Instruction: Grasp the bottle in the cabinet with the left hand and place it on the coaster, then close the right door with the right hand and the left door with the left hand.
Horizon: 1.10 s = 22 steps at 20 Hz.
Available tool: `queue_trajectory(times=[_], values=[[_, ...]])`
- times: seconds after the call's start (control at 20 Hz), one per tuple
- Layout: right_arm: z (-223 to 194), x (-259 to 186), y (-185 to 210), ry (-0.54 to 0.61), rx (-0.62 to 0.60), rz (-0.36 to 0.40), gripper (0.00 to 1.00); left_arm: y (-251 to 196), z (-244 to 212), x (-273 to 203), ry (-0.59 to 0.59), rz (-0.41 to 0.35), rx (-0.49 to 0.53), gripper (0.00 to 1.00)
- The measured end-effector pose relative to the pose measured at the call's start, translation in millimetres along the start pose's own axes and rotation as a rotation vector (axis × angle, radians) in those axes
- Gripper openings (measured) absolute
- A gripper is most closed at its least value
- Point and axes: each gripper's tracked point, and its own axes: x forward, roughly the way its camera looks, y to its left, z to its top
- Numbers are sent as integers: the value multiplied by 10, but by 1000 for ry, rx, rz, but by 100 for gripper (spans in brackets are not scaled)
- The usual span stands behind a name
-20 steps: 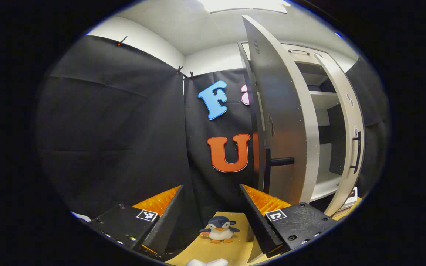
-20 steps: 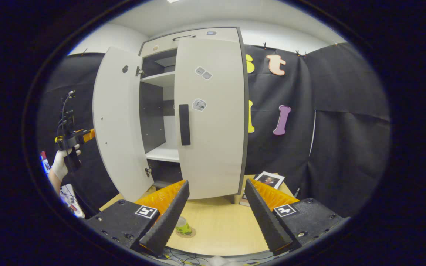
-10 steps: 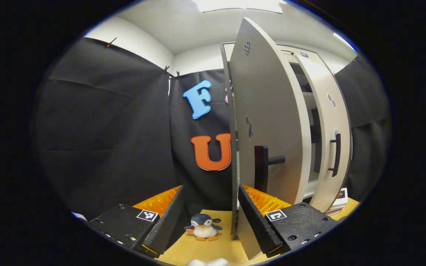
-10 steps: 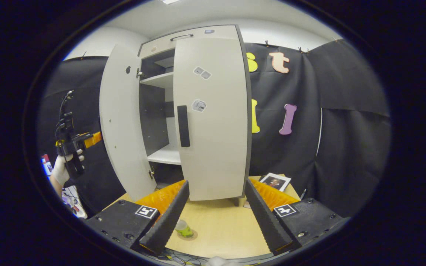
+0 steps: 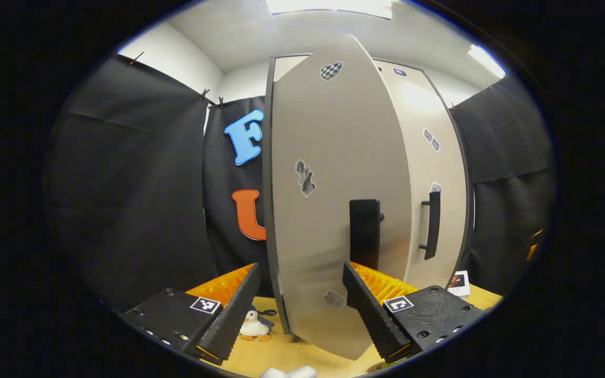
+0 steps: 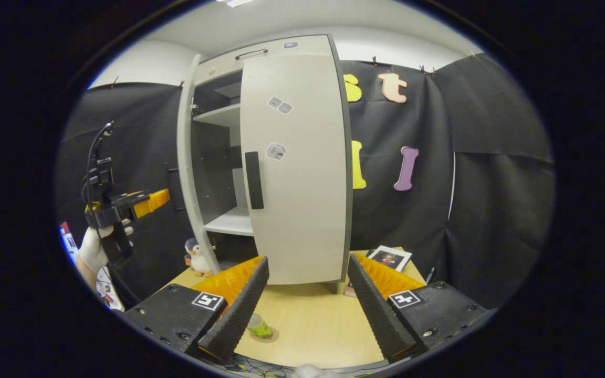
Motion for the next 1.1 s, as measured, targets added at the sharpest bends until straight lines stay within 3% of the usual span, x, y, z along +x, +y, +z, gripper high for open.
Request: queue_trajectory(times=[0.35, 0.45, 0.5, 0.65, 0.7, 1.05, 1.1], values=[[126, -6, 46, -47, 22, -22, 95, -289, -81, -372, 40, -66, -23, 96], [163, -2, 87, -61, 23, -26, 99, -344, -77, -529, 41, -76, -26, 96], [179, -1, 108, -66, 22, -28, 95, -349, -73, -610, 36, -75, -22, 96], [167, -3, 176, -79, 20, -33, 99, -338, -126, -795, 45, -66, -24, 96], [154, -1, 195, -81, 20, -33, 95, -344, -154, -860, 42, -69, -19, 95], [-64, -28, 301, -70, 5, -73, 95, -198, -497, -1180, 101, -20, -29, 95], [-59, -33, 330, -72, -1, -73, 99, -206, -523, -1191, 111, -22, -36, 96]])
